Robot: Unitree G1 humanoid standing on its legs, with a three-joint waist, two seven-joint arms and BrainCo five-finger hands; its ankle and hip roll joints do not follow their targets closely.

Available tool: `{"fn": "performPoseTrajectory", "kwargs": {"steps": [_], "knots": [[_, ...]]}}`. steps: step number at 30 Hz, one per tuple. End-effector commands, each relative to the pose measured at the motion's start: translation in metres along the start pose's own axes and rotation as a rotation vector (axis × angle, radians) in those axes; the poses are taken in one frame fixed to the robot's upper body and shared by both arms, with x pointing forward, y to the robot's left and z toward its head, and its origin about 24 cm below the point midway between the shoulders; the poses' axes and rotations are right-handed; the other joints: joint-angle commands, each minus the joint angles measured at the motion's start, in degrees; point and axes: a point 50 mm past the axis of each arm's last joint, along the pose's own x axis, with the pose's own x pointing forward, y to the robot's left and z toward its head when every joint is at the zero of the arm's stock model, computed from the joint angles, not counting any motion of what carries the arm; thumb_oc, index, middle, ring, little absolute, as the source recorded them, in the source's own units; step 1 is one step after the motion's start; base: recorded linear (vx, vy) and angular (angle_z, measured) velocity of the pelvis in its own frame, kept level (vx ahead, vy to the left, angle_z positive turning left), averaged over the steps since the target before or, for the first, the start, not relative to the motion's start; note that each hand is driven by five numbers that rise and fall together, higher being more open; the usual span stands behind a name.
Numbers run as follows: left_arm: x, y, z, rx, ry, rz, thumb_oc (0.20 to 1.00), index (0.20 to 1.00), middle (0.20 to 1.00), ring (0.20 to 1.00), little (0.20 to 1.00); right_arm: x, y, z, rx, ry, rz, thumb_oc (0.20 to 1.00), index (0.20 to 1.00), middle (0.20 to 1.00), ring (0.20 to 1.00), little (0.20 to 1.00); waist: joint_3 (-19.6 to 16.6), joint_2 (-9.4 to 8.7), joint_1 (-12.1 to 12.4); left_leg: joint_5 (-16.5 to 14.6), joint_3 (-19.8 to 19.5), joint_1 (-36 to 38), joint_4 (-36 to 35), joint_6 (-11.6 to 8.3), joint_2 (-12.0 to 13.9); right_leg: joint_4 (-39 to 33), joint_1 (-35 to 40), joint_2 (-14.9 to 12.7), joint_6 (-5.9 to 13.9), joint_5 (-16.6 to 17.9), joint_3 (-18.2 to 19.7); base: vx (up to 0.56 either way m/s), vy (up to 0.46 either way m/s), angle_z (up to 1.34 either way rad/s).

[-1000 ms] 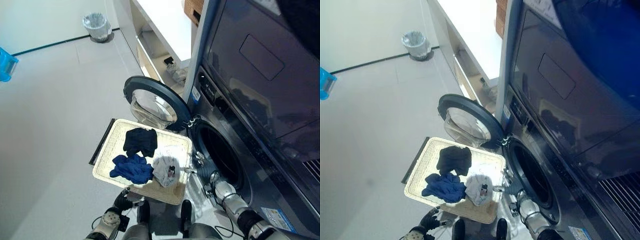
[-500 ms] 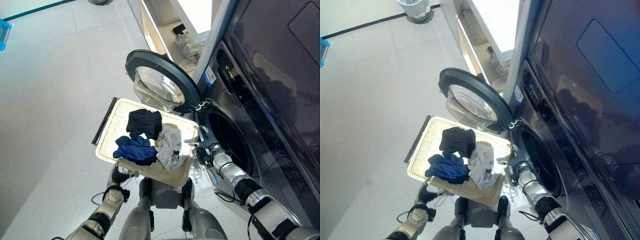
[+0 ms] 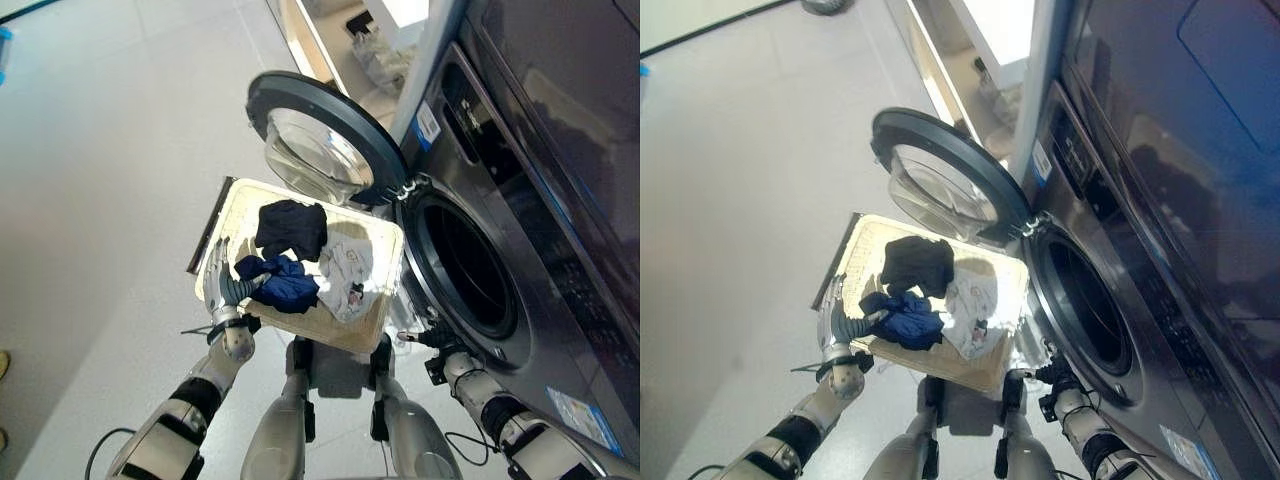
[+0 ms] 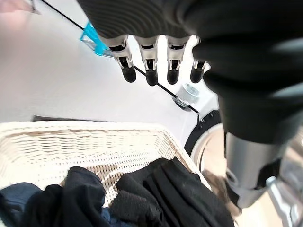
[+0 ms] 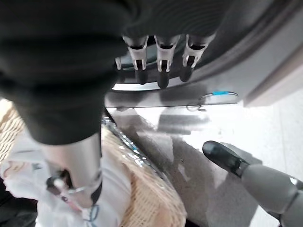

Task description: Put the clothes into the washing machine.

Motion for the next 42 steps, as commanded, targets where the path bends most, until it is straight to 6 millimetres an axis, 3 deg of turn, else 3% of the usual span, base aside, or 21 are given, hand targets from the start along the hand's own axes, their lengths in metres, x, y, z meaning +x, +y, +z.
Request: {"fn": "performPoseTrajectory", "kwargs": {"steps": [1, 2, 11, 13, 18, 28, 39, 41, 42], "knots": [[0.014, 0.005, -0.007, 0.000, 0.117, -0.014, 1.000, 1.000, 1.000, 1.000, 1.000, 0.002, 0.004, 0.021, -0.007, -0.101, 0.028, 1.000, 1.000, 1.000, 1.000, 1.000, 0.5, -2.58, -1.1, -1.5, -1.0, -5.6, 5.6, 2.37, -4.9, 5.7, -6.6, 0.4, 2.28, 2.1, 3.9, -0.02, 0.050, -0.18], [0.020, 0.009, -0.015, -0.024, 0.208, -0.026, 1.000, 1.000, 1.000, 1.000, 1.000, 0.003, 0.005, 0.027, -0.011, -0.123, 0.036, 1.000, 1.000, 1.000, 1.000, 1.000, 0.5, -3.01, -1.7, -1.3, -0.8, -7.2, 6.2, 2.32, -4.9, 5.8, -8.1, 0.6, 2.21, 2.5, 4.5, -0.02, 0.053, -0.28], [0.037, 0.033, -0.037, 0.019, 0.390, -0.009, 1.000, 1.000, 1.000, 1.000, 1.000, 0.004, 0.004, 0.050, -0.035, -0.202, 0.045, 1.000, 1.000, 1.000, 1.000, 1.000, 0.5, -3.96, -4.5, -1.5, 0.0, -15.7, 11.2, 1.61, -5.0, 6.6, -16.1, 1.3, 1.68, 3.9, 6.0, -0.02, 0.069, -0.22], [0.044, 0.043, -0.044, -0.017, 0.472, -0.011, 1.000, 1.000, 1.000, 1.000, 1.000, 0.005, 0.000, 0.058, -0.042, -0.233, 0.033, 1.000, 1.000, 1.000, 1.000, 1.000, 0.5, -4.14, -5.7, -1.6, 0.4, -21.1, 14.2, 1.27, -5.1, 7.6, -21.1, 1.5, 1.50, 4.4, 6.4, -0.04, 0.095, -0.18], [0.050, 0.052, -0.048, -0.171, 0.572, 0.020, 1.000, 1.000, 1.000, 1.000, 1.000, 0.004, -0.003, 0.068, -0.045, -0.269, 0.028, 1.000, 1.000, 1.000, 1.000, 1.000, 0.5, -4.23, -6.7, -1.9, 0.9, -25.8, 16.2, 0.99, -4.7, 8.8, -25.9, 2.1, 1.34, 4.5, 6.7, -0.02, 0.052, -0.03], [0.084, 0.079, -0.018, -0.149, 0.464, 0.131, 1.000, 1.000, 1.000, 1.000, 1.000, 0.003, -0.017, 0.089, -0.003, -0.349, 0.014, 1.000, 1.000, 1.000, 1.000, 1.000, 0.5, -4.84, -8.4, -2.7, -0.2, -36.6, 22.4, 0.44, -4.4, 11.5, -36.5, 2.7, 1.29, 5.6, 7.8, 0.00, 0.010, 0.00], [0.122, 0.111, 0.029, -0.044, 0.309, 0.201, 1.000, 1.000, 1.000, 1.000, 1.000, 0.000, -0.025, 0.110, 0.058, -0.452, 0.032, 1.000, 1.000, 1.000, 1.000, 1.000, 0.5, -7.15, -10.2, -5.1, -2.0, -46.2, 27.9, 0.45, -4.4, 13.9, -44.9, 3.3, 1.50, 6.3, 7.9, 0.00, -0.021, 0.00], [0.130, 0.116, 0.045, -0.016, 0.251, 0.214, 1.000, 1.000, 1.000, 1.000, 1.000, -0.002, -0.023, 0.116, 0.073, -0.482, 0.048, 1.000, 1.000, 1.000, 1.000, 1.000, 0.5, -7.84, -10.6, -5.5, -2.5, -47.7, 28.5, 0.25, -4.5, 13.8, -46.3, 3.4, 1.58, 6.7, 7.8, 0.01, -0.039, -0.02], [0.133, 0.119, 0.053, 0.018, 0.222, 0.222, 0.523, 0.523, 0.523, 0.523, 0.523, -0.003, -0.022, 0.119, 0.079, -0.494, 0.055, 1.000, 1.000, 1.000, 1.000, 1.000, 0.5, -8.10, -10.8, -5.6, -2.7, -48.1, 28.6, 0.19, -4.5, 13.7, -46.7, 3.5, 1.65, 6.9, 7.8, 0.01, -0.028, -0.09]]}}
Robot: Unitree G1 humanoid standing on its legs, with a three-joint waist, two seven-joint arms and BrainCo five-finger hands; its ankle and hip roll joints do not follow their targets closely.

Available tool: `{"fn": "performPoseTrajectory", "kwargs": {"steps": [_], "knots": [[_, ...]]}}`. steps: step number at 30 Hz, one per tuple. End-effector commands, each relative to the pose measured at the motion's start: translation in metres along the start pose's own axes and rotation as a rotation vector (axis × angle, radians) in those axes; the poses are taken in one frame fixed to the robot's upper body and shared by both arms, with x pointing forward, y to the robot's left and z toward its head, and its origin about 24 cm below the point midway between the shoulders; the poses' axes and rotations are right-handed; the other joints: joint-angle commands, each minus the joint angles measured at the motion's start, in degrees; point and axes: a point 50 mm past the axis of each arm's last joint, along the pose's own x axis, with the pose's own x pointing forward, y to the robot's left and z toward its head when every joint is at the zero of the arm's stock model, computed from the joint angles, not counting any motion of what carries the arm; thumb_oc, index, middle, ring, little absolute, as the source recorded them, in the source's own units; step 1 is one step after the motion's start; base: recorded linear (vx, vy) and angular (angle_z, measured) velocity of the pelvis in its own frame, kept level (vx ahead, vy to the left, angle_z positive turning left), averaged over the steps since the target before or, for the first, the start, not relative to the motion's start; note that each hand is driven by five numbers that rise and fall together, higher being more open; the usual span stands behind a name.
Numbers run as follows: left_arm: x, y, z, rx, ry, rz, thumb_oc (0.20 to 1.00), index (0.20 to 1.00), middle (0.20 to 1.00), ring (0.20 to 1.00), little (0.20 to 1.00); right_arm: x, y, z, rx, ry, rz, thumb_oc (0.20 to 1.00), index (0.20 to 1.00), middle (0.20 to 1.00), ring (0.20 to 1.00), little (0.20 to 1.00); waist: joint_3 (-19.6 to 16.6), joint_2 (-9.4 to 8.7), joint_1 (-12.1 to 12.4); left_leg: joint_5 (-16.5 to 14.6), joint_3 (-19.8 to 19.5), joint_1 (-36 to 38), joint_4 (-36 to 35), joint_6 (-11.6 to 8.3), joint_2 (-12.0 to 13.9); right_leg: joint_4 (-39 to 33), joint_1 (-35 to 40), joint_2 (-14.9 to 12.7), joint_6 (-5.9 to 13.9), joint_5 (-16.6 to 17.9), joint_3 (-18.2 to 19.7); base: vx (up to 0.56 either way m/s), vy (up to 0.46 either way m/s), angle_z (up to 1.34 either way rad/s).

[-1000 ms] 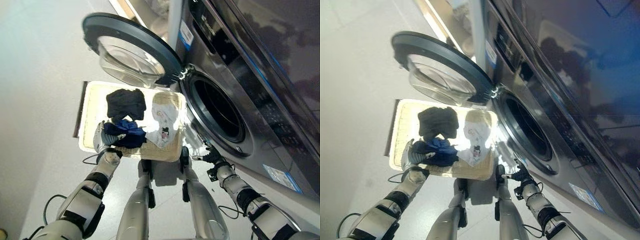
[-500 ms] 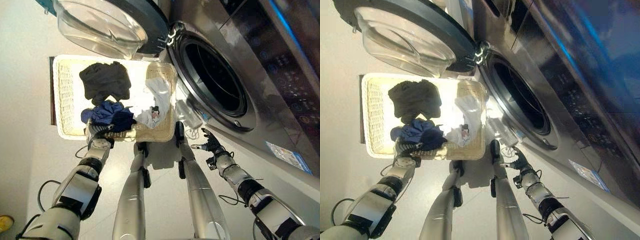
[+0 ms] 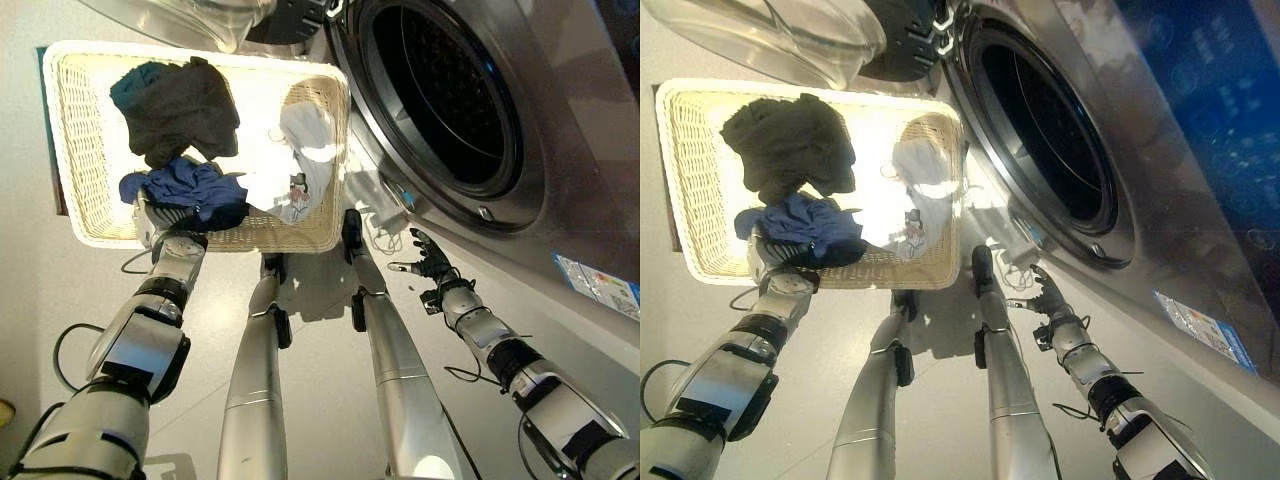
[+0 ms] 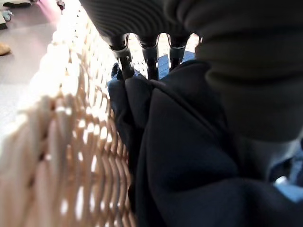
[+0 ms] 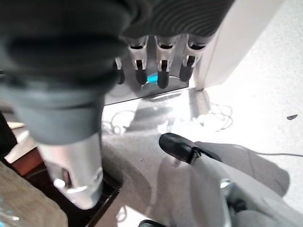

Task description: Put the clothes into the washing machine.

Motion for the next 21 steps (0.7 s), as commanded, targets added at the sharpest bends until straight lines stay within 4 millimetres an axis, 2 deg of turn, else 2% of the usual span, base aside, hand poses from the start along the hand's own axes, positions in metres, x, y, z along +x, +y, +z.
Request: {"fn": "performPoseTrajectory", "kwargs": {"steps": [1, 3, 5, 10, 12, 13, 16, 18, 19, 21], "knots": [[0.013, 0.012, 0.041, 0.189, -0.188, 0.003, 0.200, 0.200, 0.200, 0.200, 0.200, -0.007, 0.018, 0.016, 0.086, -0.107, 0.068, 1.000, 1.000, 1.000, 1.000, 1.000, -0.3, -4.94, -2.2, -4.2, -0.9, -2.4, 6.2, 0.70, -4.3, -4.7, 0.1, 2.5, 2.17, 4.7, 0.3, 0.01, -0.025, -0.10], [0.014, 0.014, 0.052, 0.257, -0.253, 0.033, 0.200, 0.200, 0.200, 0.200, 0.200, -0.007, 0.019, 0.019, 0.092, -0.120, 0.073, 1.000, 1.000, 1.000, 1.000, 1.000, -0.3, -5.23, -2.3, -4.2, -1.1, -2.5, 6.0, 0.65, -4.3, -5.0, 0.0, 2.6, 2.20, 4.9, 0.4, 0.00, -0.010, -0.10], [0.015, 0.019, 0.075, 0.338, -0.353, 0.089, 0.200, 0.200, 0.200, 0.200, 0.200, -0.007, 0.017, 0.025, 0.100, -0.156, 0.080, 1.000, 1.000, 1.000, 1.000, 1.000, -0.3, -5.65, -2.7, -4.2, -1.3, -2.3, 5.4, 0.58, -4.3, -5.5, 0.0, 2.7, 2.29, 5.3, 0.6, 0.00, 0.014, -0.09], [0.015, 0.029, 0.101, 0.359, -0.443, 0.196, 0.200, 0.200, 0.200, 0.200, 0.200, -0.010, 0.015, 0.041, 0.115, -0.260, 0.087, 1.000, 1.000, 1.000, 1.000, 1.000, -0.3, -5.76, -3.1, -3.8, -1.8, -1.1, 4.2, 0.41, -4.6, -6.0, 0.8, 2.9, 2.48, 5.2, 1.1, -0.01, 0.014, -0.02], [0.015, 0.031, 0.102, 0.313, -0.433, 0.217, 0.200, 0.200, 0.200, 0.200, 0.200, -0.012, 0.016, 0.047, 0.117, -0.296, 0.085, 1.000, 1.000, 1.000, 1.000, 1.000, -0.3, -5.66, -3.0, -3.7, -1.9, -0.4, 3.6, 0.41, -4.7, -6.2, 1.4, 3.0, 2.49, 5.1, 1.2, -0.01, 0.006, 0.30], [0.015, 0.033, 0.098, 0.229, -0.411, 0.238, 0.200, 0.200, 0.200, 0.200, 0.200, -0.015, 0.017, 0.053, 0.130, -0.334, 0.081, 1.000, 1.000, 1.000, 1.000, 1.000, -0.3, -5.45, -2.8, -3.6, -2.1, 0.8, 3.0, 0.43, -4.9, -6.4, 2.3, 2.9, 2.49, 4.9, 1.2, 0.00, 0.000, 0.00], [0.014, 0.035, 0.090, 0.132, -0.390, 0.269, 0.200, 0.200, 0.200, 0.200, 0.200, -0.018, 0.019, 0.062, 0.150, -0.377, 0.074, 1.000, 1.000, 1.000, 1.000, 1.000, -0.3, -4.93, -2.2, -3.5, -2.3, 2.3, 2.4, 0.38, -5.0, -6.5, 3.5, 2.8, 2.46, 4.6, 1.0, 0.00, 0.000, 0.00], [0.012, 0.036, 0.080, 0.044, -0.368, 0.292, 0.200, 0.200, 0.200, 0.200, 0.200, -0.021, 0.021, 0.067, 0.158, -0.404, 0.070, 1.000, 1.000, 1.000, 1.000, 1.000, -0.3, -4.39, -1.5, -3.2, -2.5, 3.8, 1.6, 0.37, -5.1, -6.6, 4.7, 2.7, 2.34, 4.1, 0.6, -0.01, -0.018, 0.01], [0.008, 0.037, 0.068, -0.078, -0.336, 0.321, 0.200, 0.200, 0.200, 0.200, 0.200, -0.023, 0.022, 0.073, 0.160, -0.429, 0.069, 1.000, 1.000, 1.000, 1.000, 1.000, -0.3, -3.67, -0.6, -2.8, -2.7, 5.4, 0.5, 0.38, -5.1, -6.7, 6.1, 2.6, 2.20, 3.6, 0.3, -0.02, -0.036, -0.01], [0.003, 0.039, 0.056, -0.197, -0.316, 0.351, 0.200, 0.200, 0.200, 0.200, 0.200, -0.025, 0.023, 0.077, 0.164, -0.440, 0.065, 1.000, 1.000, 1.000, 1.000, 1.000, -0.3, -2.91, 0.4, -2.3, -2.9, 7.0, -0.4, 0.28, -5.1, -6.5, 7.5, 2.6, 1.98, 2.9, -0.1, -0.01, -0.034, -0.03]]}}
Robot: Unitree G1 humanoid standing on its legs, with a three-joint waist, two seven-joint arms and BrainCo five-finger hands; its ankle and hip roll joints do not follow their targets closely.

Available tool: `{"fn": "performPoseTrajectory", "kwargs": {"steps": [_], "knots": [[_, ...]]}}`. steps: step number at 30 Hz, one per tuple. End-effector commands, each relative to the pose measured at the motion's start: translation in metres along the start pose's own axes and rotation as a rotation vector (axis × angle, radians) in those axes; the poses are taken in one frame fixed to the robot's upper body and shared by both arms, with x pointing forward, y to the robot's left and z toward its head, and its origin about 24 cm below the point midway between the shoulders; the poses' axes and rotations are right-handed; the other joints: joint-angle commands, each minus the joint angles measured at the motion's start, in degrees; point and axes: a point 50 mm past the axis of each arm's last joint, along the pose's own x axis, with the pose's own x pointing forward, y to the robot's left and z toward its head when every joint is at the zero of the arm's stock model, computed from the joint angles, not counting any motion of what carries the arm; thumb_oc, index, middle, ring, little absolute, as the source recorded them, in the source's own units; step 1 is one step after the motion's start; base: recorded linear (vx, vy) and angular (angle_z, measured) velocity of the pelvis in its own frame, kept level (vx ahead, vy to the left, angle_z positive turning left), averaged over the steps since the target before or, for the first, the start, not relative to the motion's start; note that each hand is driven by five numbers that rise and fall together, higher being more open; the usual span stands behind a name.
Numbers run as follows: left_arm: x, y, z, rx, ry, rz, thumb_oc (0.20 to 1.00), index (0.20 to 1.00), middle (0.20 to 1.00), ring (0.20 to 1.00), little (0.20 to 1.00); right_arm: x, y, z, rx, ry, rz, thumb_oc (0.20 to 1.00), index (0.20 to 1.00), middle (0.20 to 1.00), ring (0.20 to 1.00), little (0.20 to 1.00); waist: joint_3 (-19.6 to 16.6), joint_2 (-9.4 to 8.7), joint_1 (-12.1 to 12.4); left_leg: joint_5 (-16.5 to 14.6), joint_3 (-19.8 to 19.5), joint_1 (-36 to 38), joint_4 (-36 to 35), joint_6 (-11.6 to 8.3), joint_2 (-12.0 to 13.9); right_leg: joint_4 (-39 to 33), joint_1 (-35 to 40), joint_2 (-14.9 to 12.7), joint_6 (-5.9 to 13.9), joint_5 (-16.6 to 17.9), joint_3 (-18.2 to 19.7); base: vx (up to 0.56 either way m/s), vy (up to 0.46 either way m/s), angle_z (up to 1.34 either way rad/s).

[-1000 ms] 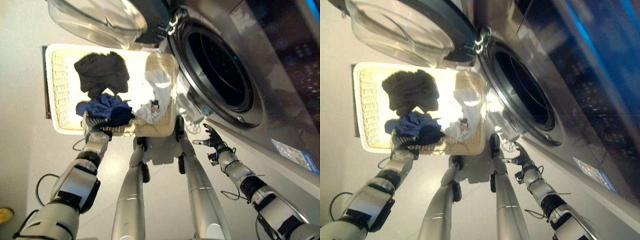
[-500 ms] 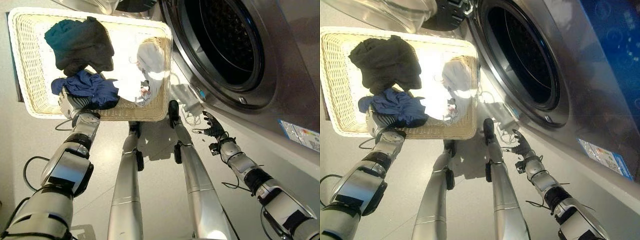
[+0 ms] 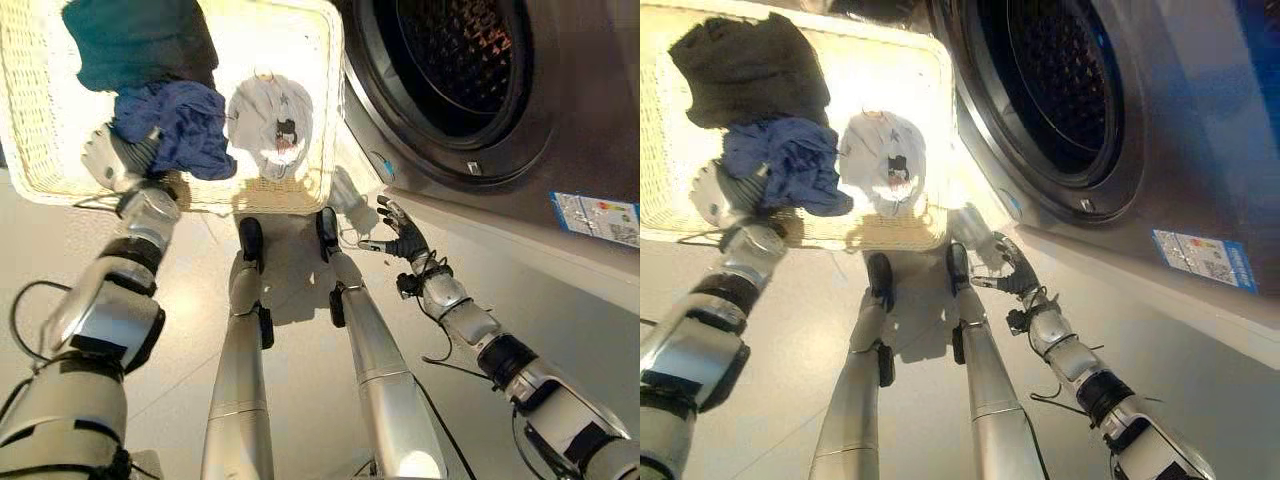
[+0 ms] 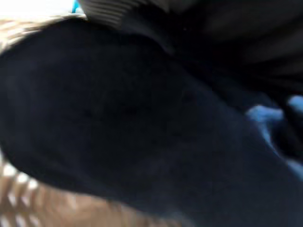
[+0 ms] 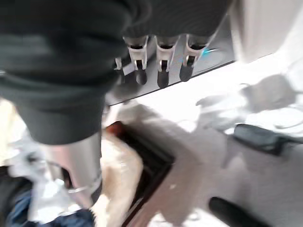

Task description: Put the clothes into the washing machine.

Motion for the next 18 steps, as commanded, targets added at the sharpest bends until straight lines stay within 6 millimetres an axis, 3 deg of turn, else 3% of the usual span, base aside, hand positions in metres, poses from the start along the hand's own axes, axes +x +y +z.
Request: {"fn": "performPoseTrajectory", "kwargs": {"steps": [1, 10, 11, 14, 18], "knots": [[-0.007, 0.005, 0.004, -0.242, 0.045, 0.146, 0.200, 0.200, 0.200, 0.200, 0.200, -0.012, -0.012, 0.007, -0.016, -0.059, -0.045, 1.000, 1.000, 1.000, 1.000, 1.000, 0.1, 3.03, 2.7, -6.2, -1.1, 3.5, 5.8, -1.43, -1.7, -9.3, 5.2, 2.5, 0.83, 4.9, -2.8, -0.01, -0.029, -0.03], [-0.061, 0.015, -0.005, -0.609, -0.044, 0.242, 0.200, 0.200, 0.200, 0.200, 0.200, -0.023, -0.006, 0.011, 0.011, -0.049, -0.057, 1.000, 1.000, 1.000, 1.000, 1.000, 0.1, 5.20, 6.6, -4.6, -1.3, 9.7, 1.5, -1.35, -1.5, -8.2, 11.3, 2.0, 0.11, 2.2, -5.6, -0.01, -0.052, 0.10], [-0.071, 0.018, 0.002, -0.718, -0.093, 0.235, 0.200, 0.200, 0.200, 0.200, 0.200, -0.025, -0.006, 0.012, 0.025, -0.062, -0.056, 1.000, 1.000, 1.000, 1.000, 1.000, 0.1, 5.51, 7.1, -4.3, -1.3, 10.9, 0.6, -1.26, -1.5, -8.0, 12.5, 1.9, -0.02, 1.6, -6.1, 0.01, -0.077, 0.19], [-0.088, 0.022, 0.012, -0.835, -0.170, 0.190, 0.200, 0.200, 0.200, 0.200, 0.200, -0.027, -0.005, 0.017, 0.053, -0.086, -0.053, 1.000, 1.000, 1.000, 1.000, 1.000, 0.1, 6.07, 8.1, -4.1, -1.3, 13.1, -0.6, -1.16, -1.5, -7.8, 14.8, 1.8, -0.04, 0.8, -6.8, 0.00, -0.066, 0.15], [-0.113, 0.025, 0.034, -0.951, -0.330, -0.034, 0.200, 0.200, 0.200, 0.200, 0.200, -0.027, -0.002, 0.029, 0.099, -0.140, 0.002, 1.000, 1.000, 1.000, 1.000, 1.000, 0.1, 6.89, 9.4, -3.2, -1.7, 15.8, -2.7, -0.85, -1.7, -8.2, 17.8, 1.5, -0.07, 0.2, -7.6, -0.02, -0.042, 0.09]]}}
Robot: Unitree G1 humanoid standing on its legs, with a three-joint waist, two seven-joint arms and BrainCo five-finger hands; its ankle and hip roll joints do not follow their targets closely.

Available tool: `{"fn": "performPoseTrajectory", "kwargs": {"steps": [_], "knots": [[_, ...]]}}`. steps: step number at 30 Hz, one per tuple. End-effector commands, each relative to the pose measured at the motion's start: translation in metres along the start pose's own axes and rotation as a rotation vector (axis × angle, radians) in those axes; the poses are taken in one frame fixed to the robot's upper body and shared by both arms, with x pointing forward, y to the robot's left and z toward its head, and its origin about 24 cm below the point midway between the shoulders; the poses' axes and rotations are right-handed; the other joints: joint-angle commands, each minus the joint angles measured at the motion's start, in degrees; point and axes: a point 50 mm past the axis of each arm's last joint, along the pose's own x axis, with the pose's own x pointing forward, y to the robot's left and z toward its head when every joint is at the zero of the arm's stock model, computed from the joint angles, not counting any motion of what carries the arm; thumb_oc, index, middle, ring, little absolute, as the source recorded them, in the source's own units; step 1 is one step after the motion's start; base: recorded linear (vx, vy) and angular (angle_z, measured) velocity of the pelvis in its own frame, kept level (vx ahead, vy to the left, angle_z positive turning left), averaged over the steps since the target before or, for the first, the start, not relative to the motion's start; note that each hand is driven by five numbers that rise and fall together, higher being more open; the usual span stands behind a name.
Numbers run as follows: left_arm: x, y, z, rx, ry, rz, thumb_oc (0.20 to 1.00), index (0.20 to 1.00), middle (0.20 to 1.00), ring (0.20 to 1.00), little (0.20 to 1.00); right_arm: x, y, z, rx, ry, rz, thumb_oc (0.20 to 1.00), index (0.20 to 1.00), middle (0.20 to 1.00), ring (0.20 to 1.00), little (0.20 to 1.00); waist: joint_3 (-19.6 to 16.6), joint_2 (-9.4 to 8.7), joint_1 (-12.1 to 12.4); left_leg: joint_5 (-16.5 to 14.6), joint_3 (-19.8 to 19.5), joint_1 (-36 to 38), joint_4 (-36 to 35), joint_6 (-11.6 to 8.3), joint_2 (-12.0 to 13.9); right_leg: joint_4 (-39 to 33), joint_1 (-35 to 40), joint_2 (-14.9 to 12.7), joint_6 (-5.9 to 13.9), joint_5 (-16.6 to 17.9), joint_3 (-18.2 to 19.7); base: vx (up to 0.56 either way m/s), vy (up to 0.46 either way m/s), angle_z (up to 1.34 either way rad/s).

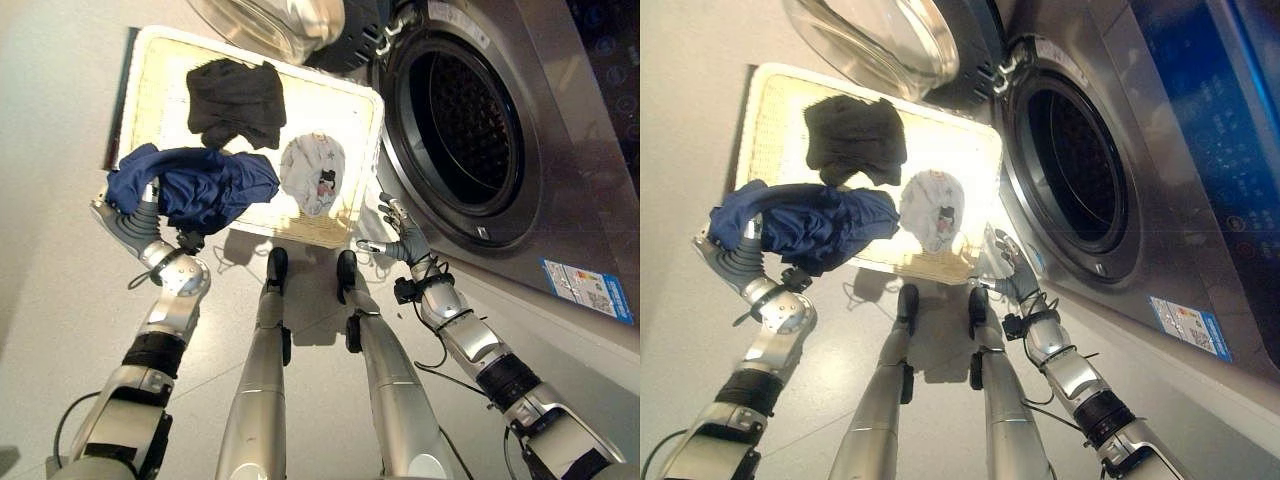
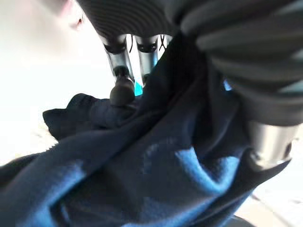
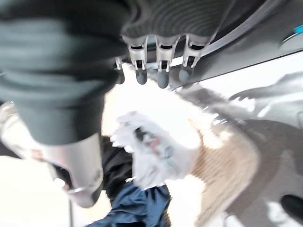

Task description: Put the clothes into the washing machine.

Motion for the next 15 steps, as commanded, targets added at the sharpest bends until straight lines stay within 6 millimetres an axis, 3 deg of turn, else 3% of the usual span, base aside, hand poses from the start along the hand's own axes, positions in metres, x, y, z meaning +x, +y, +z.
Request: {"fn": "performPoseTrajectory", "kwargs": {"steps": [1, 3, 8, 13, 14, 15], "knots": [[-0.008, -0.030, 0.035, -0.207, -0.139, -0.320, 0.200, 0.200, 0.200, 0.200, 0.200, -0.010, 0.001, 0.023, 0.066, -0.123, 0.091, 1.000, 1.000, 1.000, 1.000, 1.000, -0.5, 4.35, -1.0, -3.8, 2.5, 1.4, 3.3, 2.43, -3.4, -9.8, 5.4, 0.8, 3.32, 5.1, -2.0, -0.01, -0.024, 0.05], [-0.013, -0.037, 0.041, -0.237, -0.141, -0.432, 0.200, 0.200, 0.200, 0.200, 0.200, -0.007, 0.003, 0.029, 0.076, -0.135, 0.137, 1.000, 1.000, 1.000, 1.000, 1.000, -0.5, 4.69, -0.8, -3.3, 2.5, 1.9, 2.9, 2.55, -3.5, -9.9, 5.9, 0.6, 3.40, 5.3, -2.3, -0.02, 0.000, 0.05], [-0.041, -0.066, 0.039, -0.344, -0.005, -0.965, 0.200, 0.200, 0.200, 0.200, 0.200, 0.004, 0.011, 0.047, 0.016, -0.157, 0.308, 1.000, 1.000, 1.000, 1.000, 1.000, -0.5, 5.98, -0.6, -2.7, 3.0, 4.6, 1.7, 2.89, -3.8, -11.1, 8.7, -0.1, 3.82, 5.9, -3.0, 0.00, 0.025, -0.01], [-0.048, -0.071, 0.037, -0.362, 0.034, -1.076, 0.200, 0.200, 0.200, 0.200, 0.200, 0.007, 0.012, 0.050, -0.012, -0.155, 0.336, 1.000, 1.000, 1.000, 1.000, 1.000, -0.5, 6.23, -0.7, -2.5, 3.4, 5.0, 1.4, 2.94, -3.8, -11.5, 9.0, -0.2, 3.93, 6.3, -3.1, 0.00, 0.014, 0.00], [-0.064, -0.087, 0.040, -0.469, 0.136, -1.364, 0.200, 0.200, 0.200, 0.200, 0.200, 0.015, 0.013, 0.058, -0.127, -0.149, 0.466, 1.000, 1.000, 1.000, 1.000, 1.000, -0.5, 6.63, -1.1, -2.0, 4.7, 6.2, 0.0, 3.11, -3.5, -13.3, 9.9, -0.5, 4.37, 7.5, -3.2, 0.02, 0.071, -0.01], [-0.067, -0.091, 0.042, -0.502, 0.158, -1.427, 0.200, 0.200, 0.200, 0.200, 0.200, 0.017, 0.015, 0.061, -0.175, -0.163, 0.482, 1.000, 1.000, 1.000, 1.000, 1.000, -0.5, 6.65, -1.2, -1.7, 4.9, 6.0, -0.1, 3.15, -3.6, -13.4, 9.7, -0.6, 4.43, 7.8, -3.2, 0.00, 0.056, -0.01]]}}
